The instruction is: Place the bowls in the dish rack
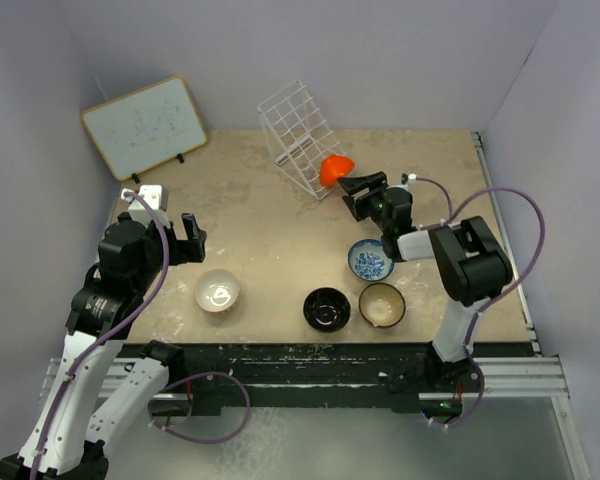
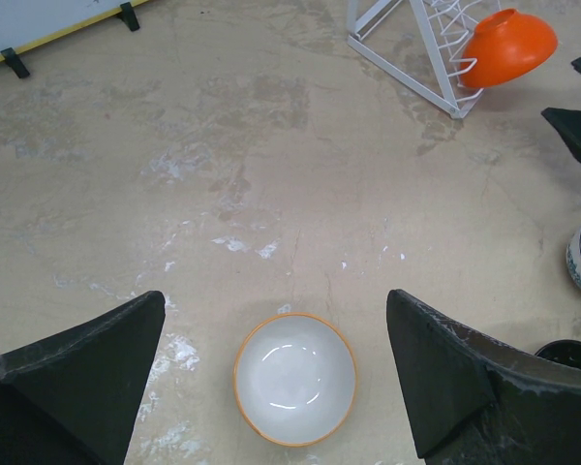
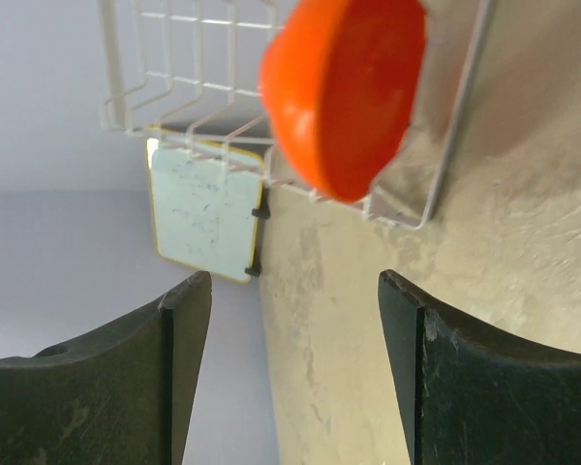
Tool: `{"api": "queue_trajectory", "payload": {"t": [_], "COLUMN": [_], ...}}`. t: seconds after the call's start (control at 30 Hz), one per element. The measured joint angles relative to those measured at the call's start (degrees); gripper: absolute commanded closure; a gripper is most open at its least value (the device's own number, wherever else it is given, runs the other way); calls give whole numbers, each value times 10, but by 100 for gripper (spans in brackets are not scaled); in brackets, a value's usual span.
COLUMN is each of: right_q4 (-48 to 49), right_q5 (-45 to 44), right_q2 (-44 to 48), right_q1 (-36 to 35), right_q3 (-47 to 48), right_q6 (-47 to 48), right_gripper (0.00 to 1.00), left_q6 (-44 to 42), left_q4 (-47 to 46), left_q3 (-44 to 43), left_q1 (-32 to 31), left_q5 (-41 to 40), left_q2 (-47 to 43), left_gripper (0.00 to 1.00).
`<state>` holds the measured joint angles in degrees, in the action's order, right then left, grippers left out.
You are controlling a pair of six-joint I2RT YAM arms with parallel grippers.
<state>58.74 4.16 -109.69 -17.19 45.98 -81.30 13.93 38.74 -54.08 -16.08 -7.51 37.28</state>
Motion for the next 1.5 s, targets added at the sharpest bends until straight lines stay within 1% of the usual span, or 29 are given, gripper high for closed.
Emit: {"api": "queue_trajectory", "payload": {"t": [0.17, 0.27, 0.33, 0.47, 0.57, 0.6, 0.63, 0.7, 0.77, 0.83, 0.9, 1.03, 1.13, 1.17, 1.2, 1.27, 1.33, 1.37, 1.5], "right_q4": [-71, -137, -202, -352, -480, -524, -548, -606, -647, -683, -723, -769, -787, -792, -795, -803, -815, -821, -827], "right_q5": [-4, -7, -12, -44, -102, -130, -144, -171, -181, -191, -206, -231, -240, -243, -246, -257, -272, -281, -306], "right_q2": [133, 222, 275, 349, 384, 393, 398, 403, 397, 377, 337, 264, 238, 232, 229, 222, 212, 206, 186], "right_q1": [0, -1, -4, -24, -73, -100, -117, -155, -179, -189, -202, -233, -252, -257, -259, -260, -260, -260, -261], "right_q3": [-40, -64, -65, -52, -21, -8, -2, 13, 22, 33, 50, 72, 76, 78, 79, 87, 103, 115, 144], "right_q6": [76, 139, 195, 302, 377, 401, 415, 443, 464, 478, 490, 501, 505, 505, 505, 506, 509, 510, 513], "right_gripper": [27, 27, 27, 28, 28, 28, 29, 30, 32, 32, 33, 33, 36, 38, 41, 53, 61, 62, 62], "left_q6": [0, 0, 0, 0, 2, 2, 3, 4, 5, 5, 5, 5, 5, 5, 5, 5, 5, 5, 5], "left_q4": [0, 0, 0, -1, -1, -2, -2, -5, -8, -10, -10, -9, -9, -8, -7, -5, -3, -3, -1], "left_q3": [0, 0, 0, 0, 0, 0, 0, 0, 0, 0, 0, 0, 0, 0, 0, 0, 0, 0, 0], "left_q1": [0, 0, 0, 0, 0, 0, 0, 0, 0, 0, 0, 0, 0, 0, 0, 0, 0, 0, 0], "left_q5": [0, -1, -2, -1, -1, -1, -1, -1, 0, 2, 3, 5, 5, 5, 5, 5, 5, 5, 5], "left_q2": [2, 2, 2, 3, 5, 5, 6, 9, 12, 16, 16, 12, 7, 5, 4, -2, -3, -3, -3], "left_gripper": [1, 1, 1, 1, 1, 1, 1, 1, 1, 1, 1, 1, 1, 1, 1, 1, 1, 1, 1]}}
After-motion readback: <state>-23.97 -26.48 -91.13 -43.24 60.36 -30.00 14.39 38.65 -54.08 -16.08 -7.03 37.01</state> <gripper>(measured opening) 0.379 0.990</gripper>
